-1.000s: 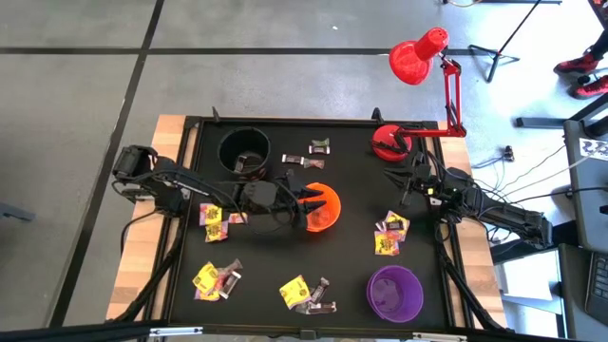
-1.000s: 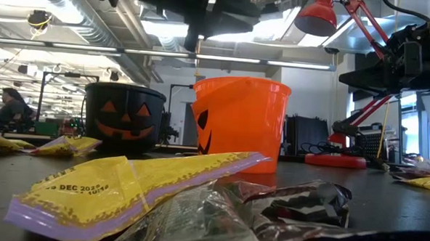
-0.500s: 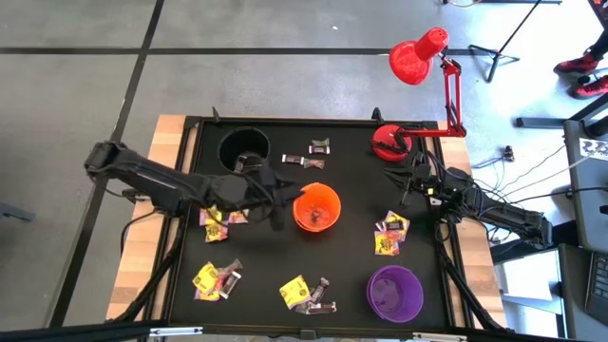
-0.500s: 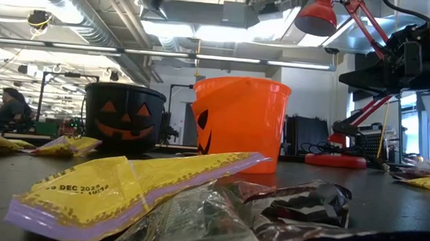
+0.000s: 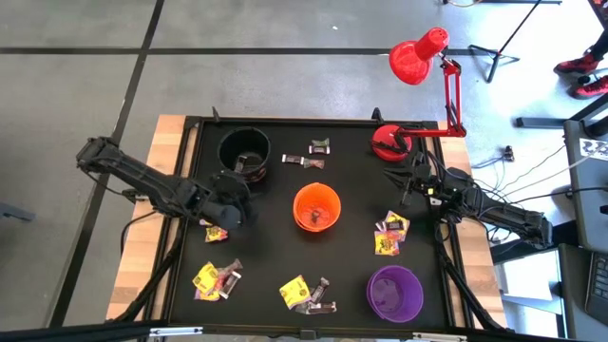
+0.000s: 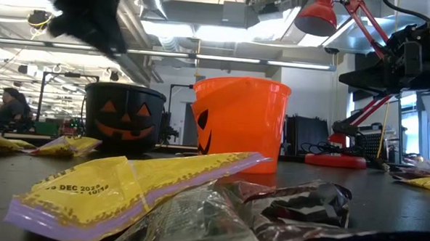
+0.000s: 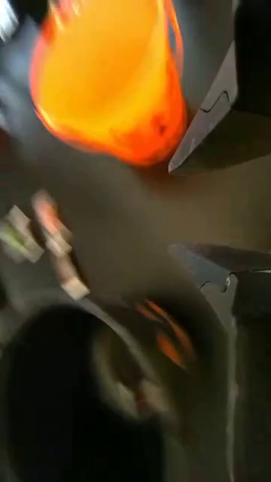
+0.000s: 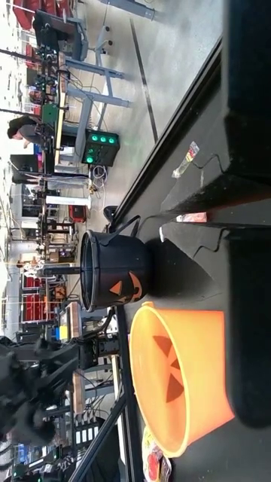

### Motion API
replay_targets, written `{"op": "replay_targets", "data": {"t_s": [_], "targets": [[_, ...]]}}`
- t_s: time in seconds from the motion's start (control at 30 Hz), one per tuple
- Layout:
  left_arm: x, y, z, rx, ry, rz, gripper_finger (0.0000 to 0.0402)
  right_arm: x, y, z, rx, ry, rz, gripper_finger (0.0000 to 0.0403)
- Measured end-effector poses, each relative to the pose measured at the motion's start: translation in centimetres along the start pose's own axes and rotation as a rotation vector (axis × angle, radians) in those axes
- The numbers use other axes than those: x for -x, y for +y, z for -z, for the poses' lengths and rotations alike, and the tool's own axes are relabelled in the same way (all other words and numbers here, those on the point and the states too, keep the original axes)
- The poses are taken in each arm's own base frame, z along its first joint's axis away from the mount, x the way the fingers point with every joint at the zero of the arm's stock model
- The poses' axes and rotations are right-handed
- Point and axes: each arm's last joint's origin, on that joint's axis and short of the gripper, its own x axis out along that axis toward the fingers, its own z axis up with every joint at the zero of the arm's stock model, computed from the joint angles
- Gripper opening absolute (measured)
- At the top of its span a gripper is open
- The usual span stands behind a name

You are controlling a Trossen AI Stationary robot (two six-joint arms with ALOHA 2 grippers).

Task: Sort candy
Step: Put the yellow candy into the purple bucket

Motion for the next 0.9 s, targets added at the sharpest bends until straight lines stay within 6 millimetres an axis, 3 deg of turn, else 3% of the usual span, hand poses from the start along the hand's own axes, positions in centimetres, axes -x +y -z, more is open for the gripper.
{"op": "replay_targets", "data": {"t_s": [0.9], "targets": [[-7.4,-1.5,4.2,-0.105,0.392,-0.282,0.0147,0.0,0.0,0.0,0.000,0.000,0.000,0.0028]]}}
